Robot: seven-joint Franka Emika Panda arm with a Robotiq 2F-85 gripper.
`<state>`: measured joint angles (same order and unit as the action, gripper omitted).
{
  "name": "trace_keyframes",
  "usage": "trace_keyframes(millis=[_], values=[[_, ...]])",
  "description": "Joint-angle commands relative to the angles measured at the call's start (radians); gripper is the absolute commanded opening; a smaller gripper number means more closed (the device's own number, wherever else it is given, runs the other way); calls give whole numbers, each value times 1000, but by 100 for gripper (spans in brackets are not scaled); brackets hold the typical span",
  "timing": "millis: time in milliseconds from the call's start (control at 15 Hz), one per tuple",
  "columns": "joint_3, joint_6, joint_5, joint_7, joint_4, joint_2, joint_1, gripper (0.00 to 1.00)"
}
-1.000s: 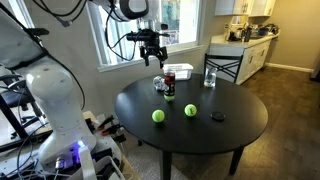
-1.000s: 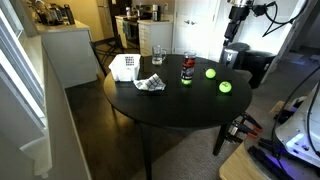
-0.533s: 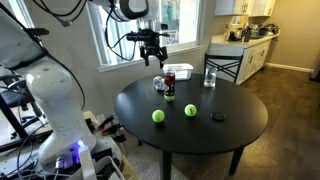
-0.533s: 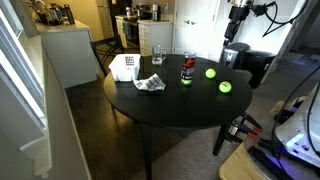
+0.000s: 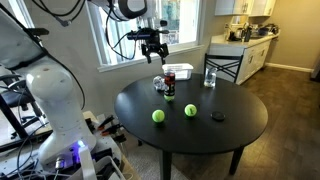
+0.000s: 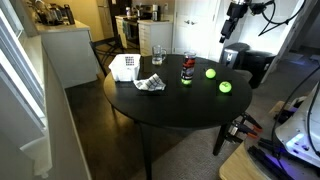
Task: Pick up the tennis ball on the left and put it in the black container.
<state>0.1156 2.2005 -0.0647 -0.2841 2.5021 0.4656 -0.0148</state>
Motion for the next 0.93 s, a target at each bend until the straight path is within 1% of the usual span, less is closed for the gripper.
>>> trace_keyframes(millis=[0,200,400,533,733,867], values=[[-2,114,19,24,90,-29,8,100],[19,217,49,2,162,-92,3,100],[26,348,32,3,211,-181,21,100],[32,416,21,2,221,-245,33,100],[32,456,19,7,210,-329,51,100],[31,413,35,9,196,-369,59,100]])
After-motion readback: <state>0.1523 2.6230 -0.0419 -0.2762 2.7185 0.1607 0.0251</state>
